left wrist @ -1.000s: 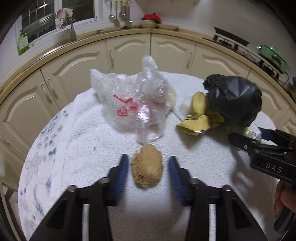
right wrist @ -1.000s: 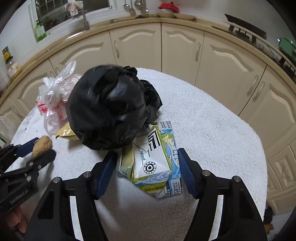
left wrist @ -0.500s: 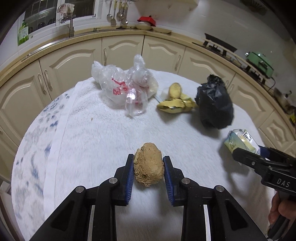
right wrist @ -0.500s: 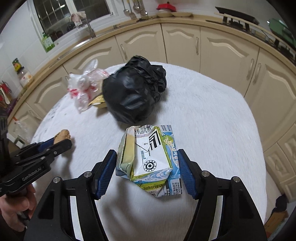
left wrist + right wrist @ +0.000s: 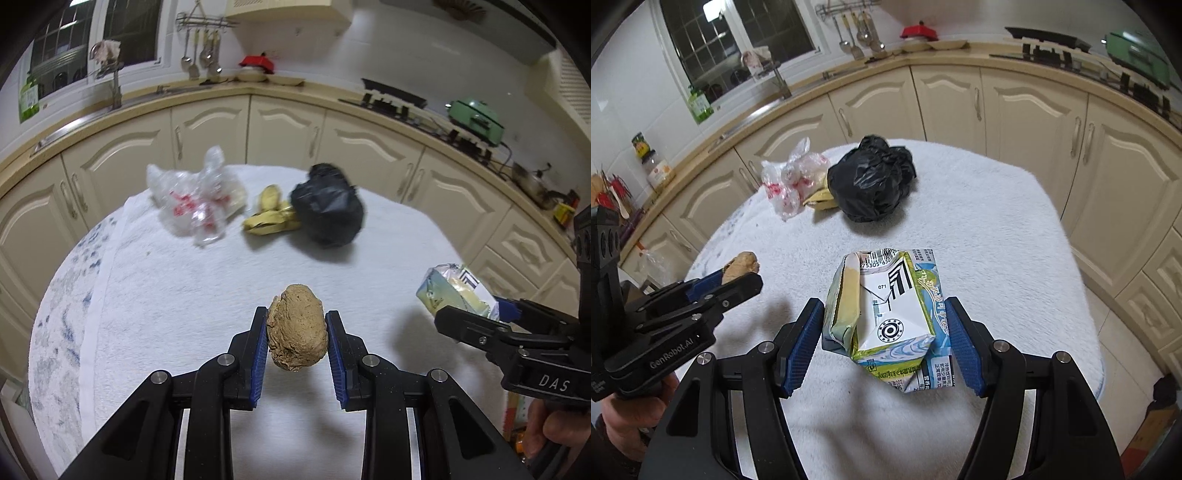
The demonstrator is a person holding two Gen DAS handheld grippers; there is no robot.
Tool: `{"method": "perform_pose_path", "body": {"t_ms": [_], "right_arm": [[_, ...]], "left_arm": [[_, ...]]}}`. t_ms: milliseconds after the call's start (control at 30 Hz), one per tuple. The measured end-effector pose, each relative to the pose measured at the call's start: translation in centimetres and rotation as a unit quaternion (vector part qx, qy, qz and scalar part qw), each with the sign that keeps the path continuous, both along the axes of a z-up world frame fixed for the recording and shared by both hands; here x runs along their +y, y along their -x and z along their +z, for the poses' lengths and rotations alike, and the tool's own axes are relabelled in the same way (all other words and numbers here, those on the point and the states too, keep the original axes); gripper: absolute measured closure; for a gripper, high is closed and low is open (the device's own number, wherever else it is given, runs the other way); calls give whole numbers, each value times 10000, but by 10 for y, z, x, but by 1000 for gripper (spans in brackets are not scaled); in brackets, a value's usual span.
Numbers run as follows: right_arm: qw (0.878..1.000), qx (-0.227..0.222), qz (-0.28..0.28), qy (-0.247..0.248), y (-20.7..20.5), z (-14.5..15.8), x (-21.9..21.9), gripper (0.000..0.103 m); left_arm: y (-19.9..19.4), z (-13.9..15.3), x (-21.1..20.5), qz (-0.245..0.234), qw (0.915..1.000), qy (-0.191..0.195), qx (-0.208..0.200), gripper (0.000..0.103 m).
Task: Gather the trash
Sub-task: 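Carry lump and snack packet to the blue bin and release them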
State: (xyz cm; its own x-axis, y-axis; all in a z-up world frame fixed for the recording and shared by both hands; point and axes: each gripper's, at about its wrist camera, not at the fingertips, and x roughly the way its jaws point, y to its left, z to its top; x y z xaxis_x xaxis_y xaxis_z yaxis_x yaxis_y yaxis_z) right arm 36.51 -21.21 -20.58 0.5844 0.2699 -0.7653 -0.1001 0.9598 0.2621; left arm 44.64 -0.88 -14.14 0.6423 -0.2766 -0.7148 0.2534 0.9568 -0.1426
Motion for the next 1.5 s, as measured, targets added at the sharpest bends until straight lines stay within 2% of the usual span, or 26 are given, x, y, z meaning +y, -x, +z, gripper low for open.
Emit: {"method": "perform_pose_path", "body": {"t_ms": [333,667,833,1000,1167,1267,1500], "right_arm": [[9988,-406,-262,-45,27,30,-37,36],[9929,-760,-914,-111,58,56,-108,36],[9863,-873,-1396,-75,77,65,-153,36],[9773,-872,-1928,-44,96,65,-202,36],[9681,-759,-2388,-49,110,54,-248,36],[9601,-602,-2732,-54,118,39,-279,36],[9500,-231,-3106,-200,120,1,-327,36]], "left_arm": [[28,38,-42,-358,9986,62,-389,77],[39,64,-117,-1015,9923,159,-698,77],[35,67,-162,-1406,9869,205,-758,77],[25,59,-210,-1815,9809,251,-661,77],[6,39,-262,-2216,9740,187,-439,77],[-7,24,-292,-2412,9700,109,-291,77],[-53,-13,-365,-2714,9622,-99,216,77]]}}
